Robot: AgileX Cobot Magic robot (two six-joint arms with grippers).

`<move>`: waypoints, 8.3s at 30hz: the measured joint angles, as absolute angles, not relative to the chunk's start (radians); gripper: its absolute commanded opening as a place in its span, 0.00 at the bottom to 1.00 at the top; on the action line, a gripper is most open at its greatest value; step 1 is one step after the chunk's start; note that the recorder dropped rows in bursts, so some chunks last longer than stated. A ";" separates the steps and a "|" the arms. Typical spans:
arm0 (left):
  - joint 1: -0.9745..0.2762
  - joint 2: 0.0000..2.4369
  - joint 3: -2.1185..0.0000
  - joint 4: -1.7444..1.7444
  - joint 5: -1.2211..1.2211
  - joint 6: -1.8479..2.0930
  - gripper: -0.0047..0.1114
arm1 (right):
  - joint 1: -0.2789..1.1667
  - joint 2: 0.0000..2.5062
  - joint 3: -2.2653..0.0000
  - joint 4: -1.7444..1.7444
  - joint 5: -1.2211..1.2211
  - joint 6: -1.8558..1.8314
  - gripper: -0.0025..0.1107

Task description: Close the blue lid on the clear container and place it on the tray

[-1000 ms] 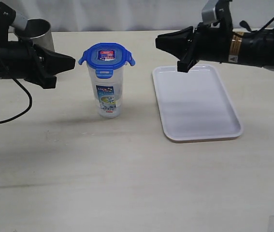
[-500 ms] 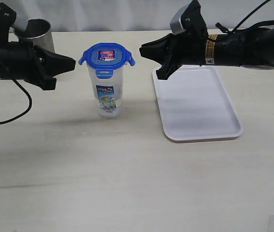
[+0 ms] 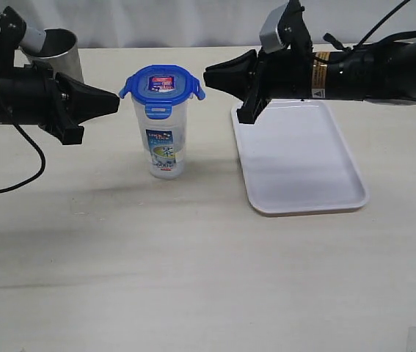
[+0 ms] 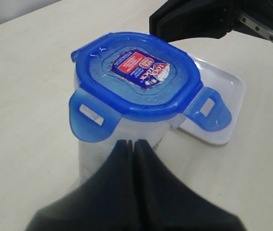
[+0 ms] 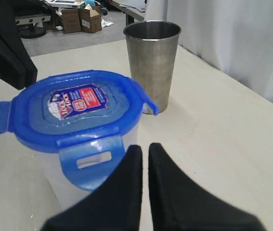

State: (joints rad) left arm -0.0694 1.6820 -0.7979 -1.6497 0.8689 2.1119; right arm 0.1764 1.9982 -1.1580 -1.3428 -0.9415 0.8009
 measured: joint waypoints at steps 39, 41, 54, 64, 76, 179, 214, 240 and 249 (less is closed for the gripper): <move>-0.069 1.682 -0.798 -1.650 0.891 2.112 0.04 | 0.224 2.071 -1.188 -1.264 -0.889 0.748 0.06; -0.069 1.682 -0.798 -1.650 0.891 2.112 0.04 | 0.224 2.069 -1.188 -1.264 -0.889 0.748 0.06; -0.069 1.682 -0.798 -1.650 0.891 2.112 0.04 | 0.224 2.048 -1.188 -1.315 -0.889 0.762 0.06; -0.069 1.682 -0.798 -1.650 0.891 2.112 0.04 | 0.224 2.044 -1.188 -1.341 -0.889 0.794 0.06; -0.069 1.682 -0.798 -1.650 0.891 2.112 0.04 | 0.224 2.044 -1.188 -1.343 -0.889 0.802 0.06; -0.238 2.292 -0.925 0.904 -1.125 -0.178 0.94 | 0.203 1.934 -1.188 -1.507 -0.712 1.006 0.06; -0.248 2.296 -0.927 0.838 -1.207 -0.205 0.94 | 0.203 1.934 -1.188 -1.507 -0.712 1.006 0.06; -0.254 2.296 -0.929 0.867 -1.210 -0.215 0.04 | 0.203 1.924 -1.188 -1.574 -0.599 1.101 0.08; -0.254 2.296 -0.929 0.884 -1.212 -0.245 0.04 | 0.257 1.648 -1.170 -1.741 -0.462 1.229 0.27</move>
State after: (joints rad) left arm -0.2544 2.2960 -0.9287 0.8837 -1.2125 -0.2447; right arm 0.2570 1.6475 -1.1700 -1.7411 -0.4617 1.2286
